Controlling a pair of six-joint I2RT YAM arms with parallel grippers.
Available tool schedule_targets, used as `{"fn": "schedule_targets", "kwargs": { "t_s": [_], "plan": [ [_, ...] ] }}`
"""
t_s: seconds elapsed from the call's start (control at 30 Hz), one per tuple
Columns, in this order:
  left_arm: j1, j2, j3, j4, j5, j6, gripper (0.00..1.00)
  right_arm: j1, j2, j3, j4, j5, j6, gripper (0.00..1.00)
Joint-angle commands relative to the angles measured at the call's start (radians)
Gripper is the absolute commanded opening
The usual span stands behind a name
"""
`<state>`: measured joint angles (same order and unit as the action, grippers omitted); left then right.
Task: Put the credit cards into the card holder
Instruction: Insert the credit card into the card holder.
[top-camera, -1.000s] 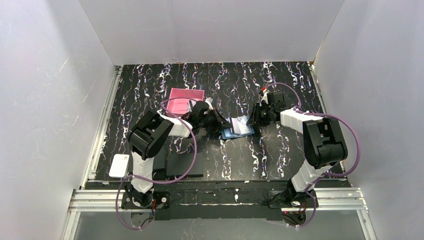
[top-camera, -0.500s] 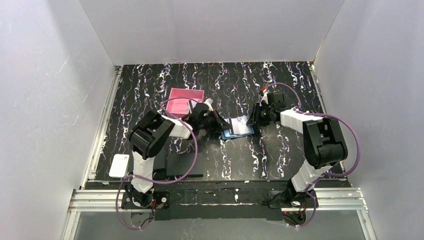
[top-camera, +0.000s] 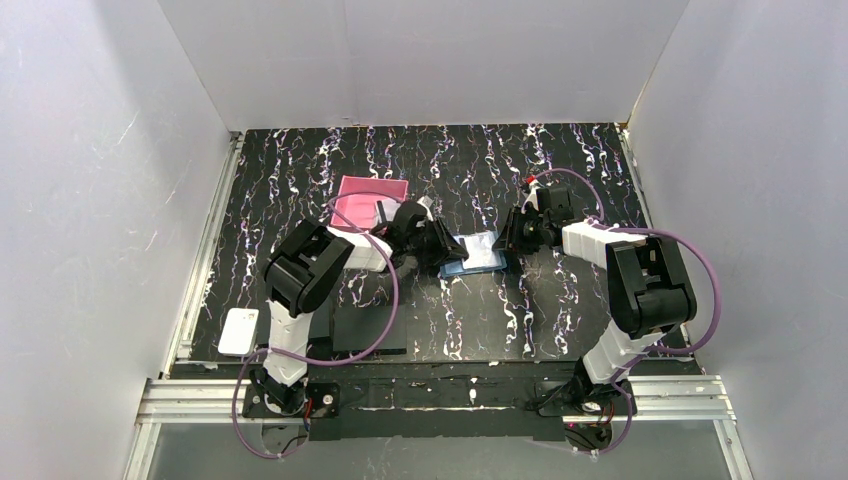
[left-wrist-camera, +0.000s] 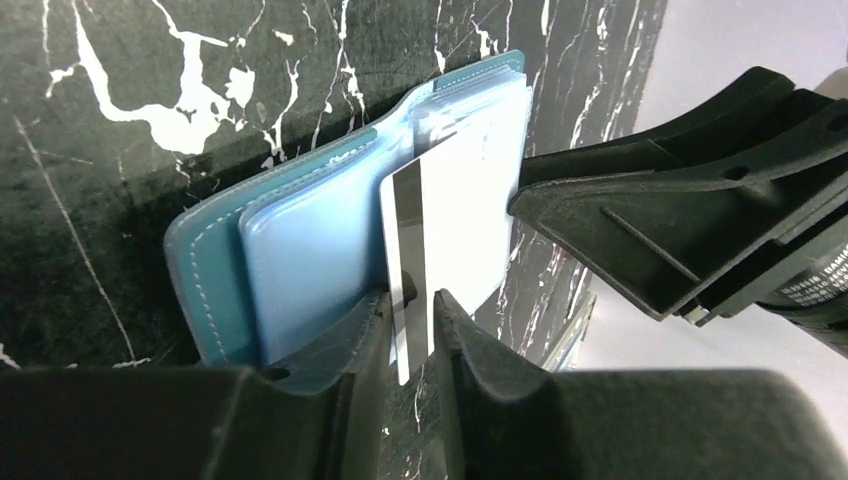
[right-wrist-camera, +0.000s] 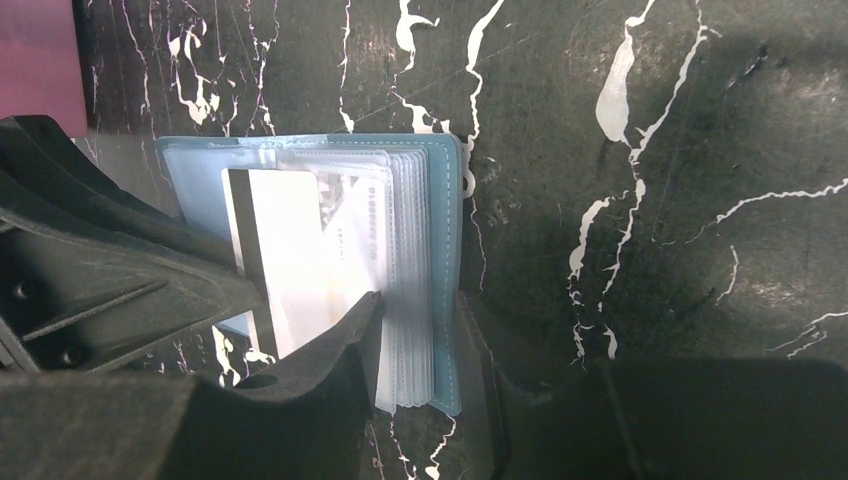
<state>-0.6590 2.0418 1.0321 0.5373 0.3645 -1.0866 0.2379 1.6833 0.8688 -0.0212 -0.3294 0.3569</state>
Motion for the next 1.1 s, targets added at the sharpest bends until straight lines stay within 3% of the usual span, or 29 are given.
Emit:
{"fn": "schedule_targets", "kwargs": {
  "t_s": [0.0, 0.17, 0.4, 0.8, 1.07],
  "plan": [
    [-0.011, -0.046, 0.089, -0.335, -0.051, 0.151, 0.26, 0.008, -0.008, -0.021, -0.053, -0.017, 0.005, 0.4],
    [-0.012, -0.033, 0.226, -0.567, -0.082, 0.252, 0.42, 0.008, -0.026, -0.002, -0.083, -0.011, -0.012, 0.4],
    [-0.013, 0.014, 0.331, -0.708, -0.067, 0.258, 0.57, 0.008, -0.035, 0.013, -0.1, -0.008, -0.022, 0.41],
    [-0.046, 0.091, 0.419, -0.613, 0.038, 0.267, 0.52, 0.008, -0.004, 0.003, -0.068, -0.043, -0.018, 0.39],
    [-0.092, 0.105, 0.491, -0.648, -0.001, 0.32, 0.54, 0.006, -0.014, -0.003, -0.042, -0.075, 0.003, 0.39]
  ]
}}
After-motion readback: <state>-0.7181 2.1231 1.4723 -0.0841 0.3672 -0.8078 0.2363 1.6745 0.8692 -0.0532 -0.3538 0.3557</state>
